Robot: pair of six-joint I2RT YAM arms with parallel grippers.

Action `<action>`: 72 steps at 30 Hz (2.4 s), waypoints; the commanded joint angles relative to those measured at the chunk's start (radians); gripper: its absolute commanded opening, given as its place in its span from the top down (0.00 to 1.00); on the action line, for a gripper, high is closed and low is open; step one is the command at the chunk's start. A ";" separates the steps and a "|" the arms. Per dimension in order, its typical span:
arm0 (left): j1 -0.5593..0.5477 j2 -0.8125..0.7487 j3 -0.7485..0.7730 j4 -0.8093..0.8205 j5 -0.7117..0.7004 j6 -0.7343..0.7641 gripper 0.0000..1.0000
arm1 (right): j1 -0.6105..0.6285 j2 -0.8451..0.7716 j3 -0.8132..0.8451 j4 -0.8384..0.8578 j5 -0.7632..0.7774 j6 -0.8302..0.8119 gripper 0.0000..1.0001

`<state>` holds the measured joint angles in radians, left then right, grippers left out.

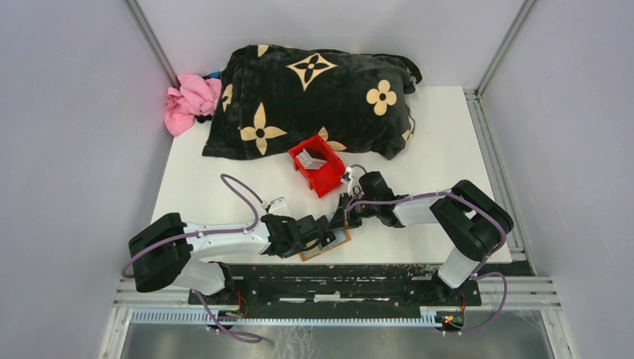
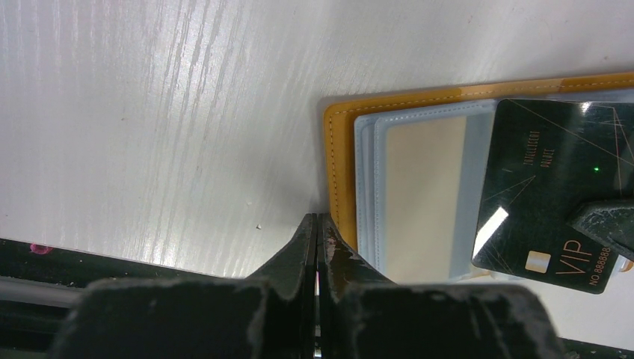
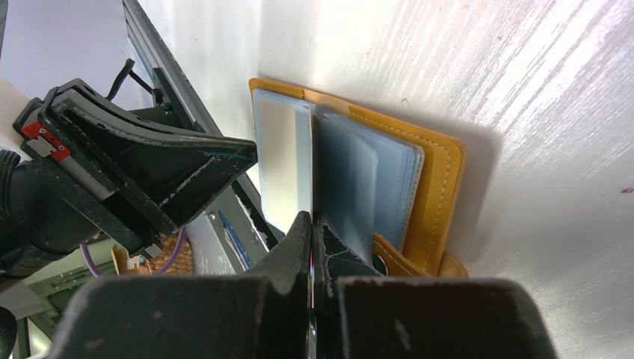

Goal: Put the credit cards into the card holder
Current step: Insert the credit card into the card holder.

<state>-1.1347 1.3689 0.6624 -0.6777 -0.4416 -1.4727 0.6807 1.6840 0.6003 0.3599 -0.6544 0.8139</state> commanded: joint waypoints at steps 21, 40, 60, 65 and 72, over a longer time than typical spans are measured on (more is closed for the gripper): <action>-0.004 0.021 -0.052 0.027 0.035 -0.003 0.97 | 0.006 -0.049 0.015 -0.048 0.024 -0.062 0.99; -0.003 0.078 -0.038 0.066 0.051 0.018 0.97 | 0.027 0.053 -0.005 0.088 -0.015 0.023 0.99; -0.003 0.132 0.006 0.079 0.052 0.037 0.97 | 0.059 0.059 0.029 -0.080 0.038 -0.055 0.63; -0.002 0.129 0.005 0.087 0.044 0.033 0.97 | 0.063 0.015 0.079 -0.220 0.075 -0.128 0.50; -0.002 0.110 -0.005 0.119 0.032 0.026 0.97 | 0.080 0.008 0.166 -0.374 0.116 -0.195 0.46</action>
<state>-1.1347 1.4368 0.7074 -0.6392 -0.4450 -1.4712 0.7429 1.7088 0.7193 0.1356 -0.6170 0.7040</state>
